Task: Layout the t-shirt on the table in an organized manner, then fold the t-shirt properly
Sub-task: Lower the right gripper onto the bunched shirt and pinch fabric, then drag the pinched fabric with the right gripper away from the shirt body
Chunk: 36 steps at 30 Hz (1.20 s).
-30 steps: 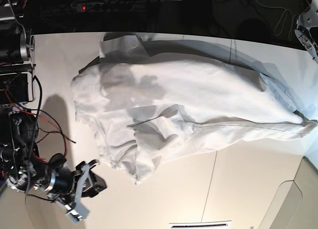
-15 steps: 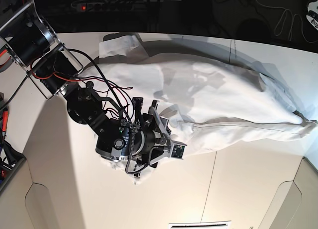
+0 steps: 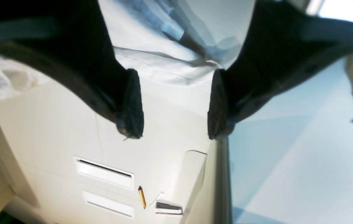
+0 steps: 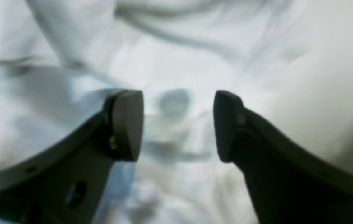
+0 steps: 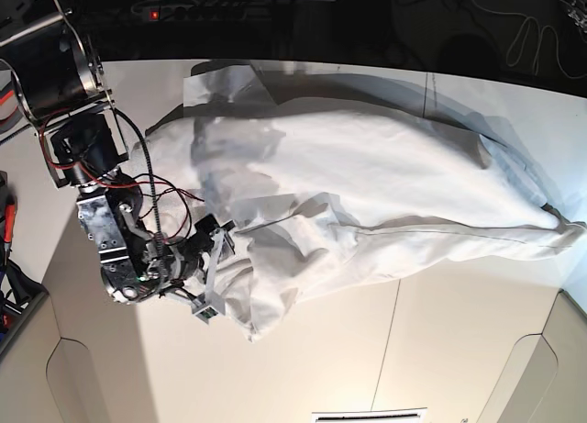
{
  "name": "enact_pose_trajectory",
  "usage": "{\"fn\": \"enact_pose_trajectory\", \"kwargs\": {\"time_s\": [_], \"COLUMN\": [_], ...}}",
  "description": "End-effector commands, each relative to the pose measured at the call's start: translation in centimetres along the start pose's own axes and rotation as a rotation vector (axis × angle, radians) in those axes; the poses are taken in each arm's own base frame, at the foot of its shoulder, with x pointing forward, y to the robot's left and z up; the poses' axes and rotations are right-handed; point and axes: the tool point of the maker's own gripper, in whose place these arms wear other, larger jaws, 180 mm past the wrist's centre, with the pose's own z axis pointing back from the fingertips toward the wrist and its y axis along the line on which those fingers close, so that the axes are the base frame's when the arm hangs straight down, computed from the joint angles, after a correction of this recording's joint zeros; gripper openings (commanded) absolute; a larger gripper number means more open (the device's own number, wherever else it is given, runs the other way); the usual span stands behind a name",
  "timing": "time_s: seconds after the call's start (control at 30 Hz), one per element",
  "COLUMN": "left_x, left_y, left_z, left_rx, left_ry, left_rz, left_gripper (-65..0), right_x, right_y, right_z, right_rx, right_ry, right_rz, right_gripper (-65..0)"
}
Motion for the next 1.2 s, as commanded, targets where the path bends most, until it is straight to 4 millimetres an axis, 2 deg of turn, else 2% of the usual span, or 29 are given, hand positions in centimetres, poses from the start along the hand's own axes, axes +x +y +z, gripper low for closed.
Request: {"fn": "enact_pose_trajectory", "kwargs": {"time_s": [0.0,0.1,0.17,0.33,0.43,0.5,0.7,0.77,0.83,0.87,1.0,1.17], "left_x": [2.7,2.7,2.7,2.7,2.8,2.9,2.8,2.8,2.8,2.8,2.8,2.8], "left_y": [-0.2,-0.2,-0.2,-0.2,-0.4,-0.5,-0.4,-0.4,-0.4,-0.4,-0.4,-0.4], "left_z": [0.4,0.4,0.4,0.4,0.4,0.4,0.4,0.4,0.4,0.4,0.4,0.4], "left_rx": [-0.014,-0.014,-0.014,-0.014,-0.022,-0.028,-0.025,-0.023,-0.024,-0.023,-0.023,-0.023], "left_ry": [-0.064,-0.064,-0.064,-0.064,-0.071,-0.076,-0.073,-0.072,-0.072,-0.072,-0.072,-0.072], "left_rz": [-0.034,-0.034,-0.035,-0.035,-0.028,-0.023,-0.025,-0.026,-0.026,-0.026,-0.026,-0.026], "left_gripper": [-28.7,-28.7,-28.7,-28.7,-28.7,-28.7,-28.7,-28.7,-28.7,-28.7,-28.7,-28.7], "right_x": [2.5,3.0,3.1,1.9,3.0,3.7,3.4,3.8,4.3,4.6,6.5,12.4], "right_y": [0.1,1.5,1.7,1.4,1.7,2.6,6.0,7.1,7.8,8.2,10.0,11.7], "right_z": [1.1,2.0,2.4,1.8,1.3,1.0,-0.4,-0.7,-0.8,-0.8,-0.4,2.2], "right_rx": [0.051,0.215,0.256,0.214,0.177,0.183,0.222,0.239,0.247,0.255,0.306,0.347], "right_ry": [-0.083,-0.18,-0.215,-0.177,-0.236,-0.263,-0.225,-0.229,-0.235,-0.242,-0.31,-0.518], "right_rz": [-0.025,-0.114,-0.161,-0.124,-0.065,-0.035,0.03,0.035,0.034,0.034,0.012,0.013], "right_gripper": [-29.6,-29.6,-29.6,-29.6,-29.6,-29.6,-30.1,-38.7,-57.6,-65.0,-65.0,-65.0]}}
